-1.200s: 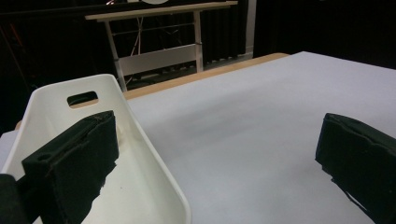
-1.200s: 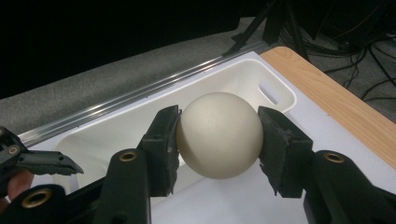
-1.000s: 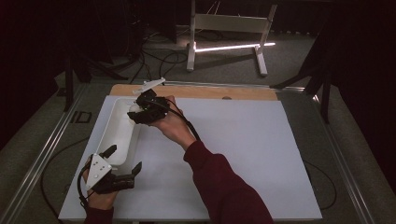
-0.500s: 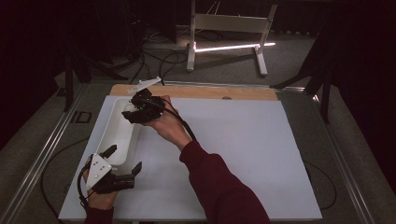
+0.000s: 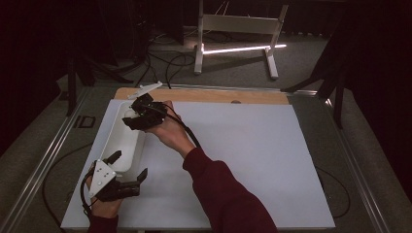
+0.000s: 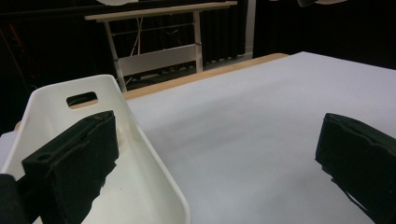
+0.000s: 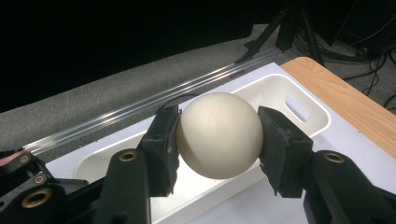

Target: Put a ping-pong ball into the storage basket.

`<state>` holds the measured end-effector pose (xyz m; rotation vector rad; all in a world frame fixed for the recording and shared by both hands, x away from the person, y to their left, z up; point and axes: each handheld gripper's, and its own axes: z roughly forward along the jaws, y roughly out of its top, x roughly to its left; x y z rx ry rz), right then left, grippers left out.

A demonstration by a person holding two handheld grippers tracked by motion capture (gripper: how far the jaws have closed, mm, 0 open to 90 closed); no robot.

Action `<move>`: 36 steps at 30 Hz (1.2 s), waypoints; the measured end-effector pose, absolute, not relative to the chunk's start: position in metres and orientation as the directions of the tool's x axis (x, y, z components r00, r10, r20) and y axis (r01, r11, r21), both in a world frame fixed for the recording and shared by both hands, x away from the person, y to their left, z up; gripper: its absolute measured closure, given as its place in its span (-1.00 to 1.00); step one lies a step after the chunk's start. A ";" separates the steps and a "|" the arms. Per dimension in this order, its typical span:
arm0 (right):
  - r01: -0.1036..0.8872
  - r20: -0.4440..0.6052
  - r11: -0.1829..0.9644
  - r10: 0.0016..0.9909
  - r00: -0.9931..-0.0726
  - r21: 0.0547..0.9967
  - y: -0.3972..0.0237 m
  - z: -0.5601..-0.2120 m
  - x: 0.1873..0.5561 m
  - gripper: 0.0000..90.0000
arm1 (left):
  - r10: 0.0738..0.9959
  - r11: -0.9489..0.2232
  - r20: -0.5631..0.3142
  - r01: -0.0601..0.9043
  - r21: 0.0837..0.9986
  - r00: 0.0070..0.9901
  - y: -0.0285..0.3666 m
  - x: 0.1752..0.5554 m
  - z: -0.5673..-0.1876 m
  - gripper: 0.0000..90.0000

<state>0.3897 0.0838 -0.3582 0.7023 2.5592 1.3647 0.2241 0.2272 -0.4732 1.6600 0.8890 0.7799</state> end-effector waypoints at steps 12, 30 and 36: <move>0.326 0.082 0.478 0.462 -0.883 0.816 0.091 -0.361 0.387 0.12 | 0.856 -0.175 0.063 0.173 0.969 0.513 0.227 0.224 -0.473 -1.00; 0.320 0.078 0.486 0.453 -0.888 0.813 0.100 -0.363 0.382 0.12 | 0.855 -0.175 0.063 0.171 0.970 0.514 0.226 0.224 -0.473 -1.00; 0.316 0.077 0.491 0.447 -0.891 0.812 0.106 -0.365 0.380 0.11 | 0.855 -0.174 0.063 0.170 0.970 0.515 0.227 0.224 -0.473 -1.00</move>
